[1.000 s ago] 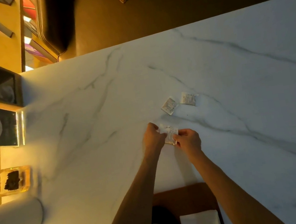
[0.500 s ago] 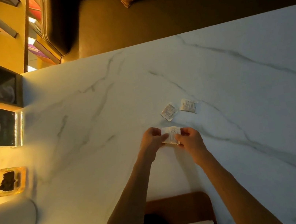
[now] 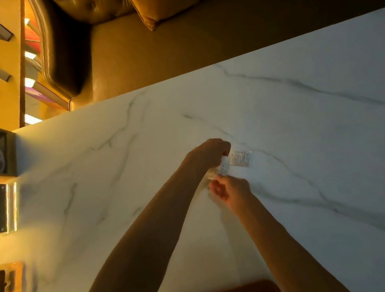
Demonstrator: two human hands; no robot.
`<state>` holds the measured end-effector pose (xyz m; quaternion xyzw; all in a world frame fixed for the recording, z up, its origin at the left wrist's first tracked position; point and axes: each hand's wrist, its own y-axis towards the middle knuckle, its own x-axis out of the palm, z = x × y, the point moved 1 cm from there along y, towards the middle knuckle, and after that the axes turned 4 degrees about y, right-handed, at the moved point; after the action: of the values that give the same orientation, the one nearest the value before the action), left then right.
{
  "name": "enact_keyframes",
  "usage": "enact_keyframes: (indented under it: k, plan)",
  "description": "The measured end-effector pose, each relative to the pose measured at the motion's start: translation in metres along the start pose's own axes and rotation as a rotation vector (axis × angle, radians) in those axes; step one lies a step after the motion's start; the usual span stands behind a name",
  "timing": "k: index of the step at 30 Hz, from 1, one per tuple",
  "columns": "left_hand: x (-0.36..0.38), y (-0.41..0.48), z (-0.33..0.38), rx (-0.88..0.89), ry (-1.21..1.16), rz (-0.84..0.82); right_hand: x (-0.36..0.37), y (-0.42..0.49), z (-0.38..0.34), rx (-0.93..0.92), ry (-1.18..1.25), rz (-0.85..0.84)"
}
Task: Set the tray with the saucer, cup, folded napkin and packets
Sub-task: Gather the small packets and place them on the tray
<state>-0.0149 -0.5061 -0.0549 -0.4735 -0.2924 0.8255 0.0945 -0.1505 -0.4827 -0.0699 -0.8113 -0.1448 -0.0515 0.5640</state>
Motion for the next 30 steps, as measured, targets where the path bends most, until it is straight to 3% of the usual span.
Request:
enact_keyframes:
  k: [5,13,17,20,22,25,27,30]
  plan:
    - [0.011,0.016,-0.010,0.045,0.209,-0.106,0.015,0.020,0.007,0.207,0.453,0.033]
    - [0.017,0.013,-0.012,0.011,0.220,-0.135,0.024,0.011,0.014,0.114,0.121,-0.005]
    - [0.016,0.007,-0.006,-0.098,0.102,-0.189,0.020,0.000,0.027,0.204,0.398,0.065]
    - [0.010,0.005,-0.001,-0.048,0.053,-0.203,0.016,-0.019,0.029,-0.025,0.293,0.066]
    - [0.004,0.002,0.004,-0.040,-0.031,-0.134,0.006,-0.025,0.023,-0.089,0.359,0.065]
    - [-0.003,-0.002,0.010,-0.101,-0.369,-0.018,-0.015,-0.020,0.001,-0.267,0.183,0.026]
    - [0.000,-0.003,0.017,-0.186,-0.659,0.042,-0.027,-0.009,-0.024,-0.344,-0.009,0.093]
    - [0.016,0.004,0.029,-0.304,-0.613,0.133,-0.037,0.010,-0.059,-0.477,-0.408,0.265]
